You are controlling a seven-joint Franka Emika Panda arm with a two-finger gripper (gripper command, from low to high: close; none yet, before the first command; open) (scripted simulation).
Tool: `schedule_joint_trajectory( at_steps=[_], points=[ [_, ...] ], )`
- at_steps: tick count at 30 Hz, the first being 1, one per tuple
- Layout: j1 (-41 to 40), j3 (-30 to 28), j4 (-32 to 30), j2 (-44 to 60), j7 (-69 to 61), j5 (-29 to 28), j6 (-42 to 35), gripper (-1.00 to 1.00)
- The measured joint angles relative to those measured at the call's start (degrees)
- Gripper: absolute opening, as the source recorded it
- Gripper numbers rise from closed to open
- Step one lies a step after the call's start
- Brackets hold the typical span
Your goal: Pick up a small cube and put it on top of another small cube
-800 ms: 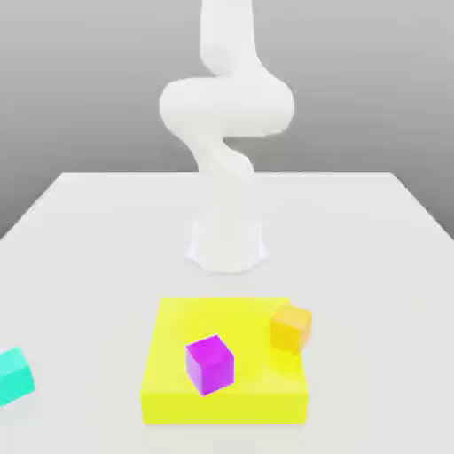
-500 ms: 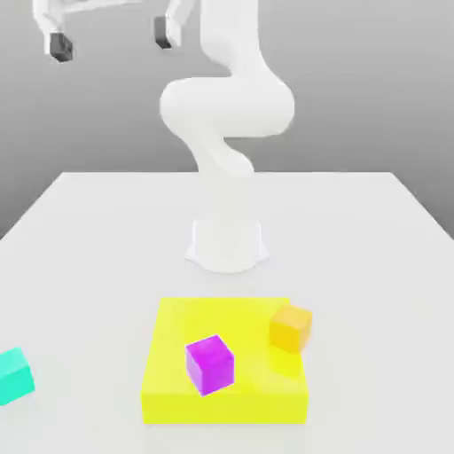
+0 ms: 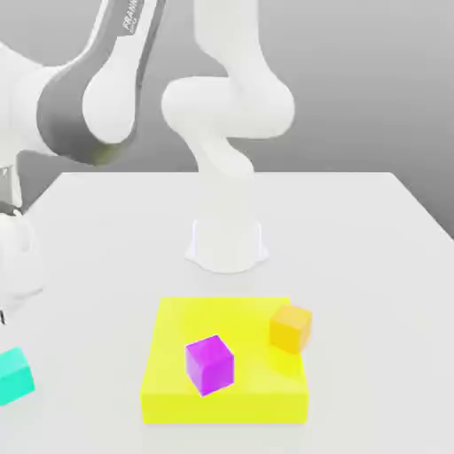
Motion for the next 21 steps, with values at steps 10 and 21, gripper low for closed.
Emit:
schedule_joint_trajectory(
  at_steps=[10,21],
  points=[
    [-8.2,4.2,1.5,17.8,-3.7,6.9,10.1,-1.00],
    [-4.9,-0.4,-0.1,9.5,0.2,0.8,3.5,-1.00]
  ],
)
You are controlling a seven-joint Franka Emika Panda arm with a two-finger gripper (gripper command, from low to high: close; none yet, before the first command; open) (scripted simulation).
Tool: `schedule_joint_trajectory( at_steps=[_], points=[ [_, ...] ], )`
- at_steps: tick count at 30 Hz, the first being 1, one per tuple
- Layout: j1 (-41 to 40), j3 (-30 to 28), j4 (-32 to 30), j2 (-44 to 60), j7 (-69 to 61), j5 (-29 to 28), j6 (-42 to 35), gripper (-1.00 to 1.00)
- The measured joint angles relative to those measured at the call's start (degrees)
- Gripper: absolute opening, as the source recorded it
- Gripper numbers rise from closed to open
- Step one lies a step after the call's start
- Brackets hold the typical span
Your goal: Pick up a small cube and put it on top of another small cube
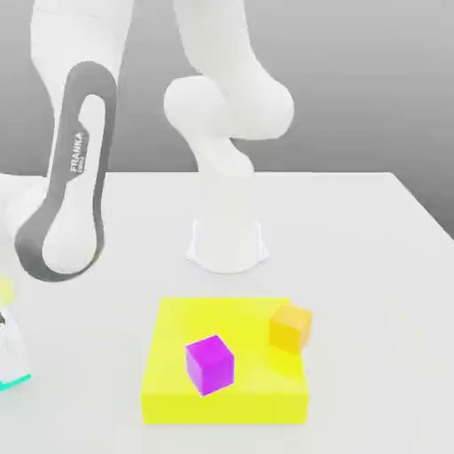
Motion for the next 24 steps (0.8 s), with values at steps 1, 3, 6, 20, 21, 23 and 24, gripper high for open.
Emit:
schedule_joint_trajectory(
  at_steps=[1,3,6,20,21,23,24],
  points=[
    [-0.1,0.1,1.0,0.1,-1.1,-0.5,-1.1,-1.00],
    [-0.4,0.5,3.4,0.8,-3.9,-1.3,-3.2,-1.00],
    [-1.2,1.6,7.4,2.2,-8.7,-2.2,-6.0,-1.00],
    [-3.3,8.2,22.5,12.3,-28.7,-4.0,-9.4,1.00],
    [-3.3,8.2,22.5,12.3,-28.7,-4.0,-9.4,1.00],
    [-3.3,8.2,22.5,12.3,-28.7,-4.0,-9.4,1.00],
    [-3.3,8.2,22.5,12.3,-28.7,-4.0,-9.4,1.00]
  ],
)
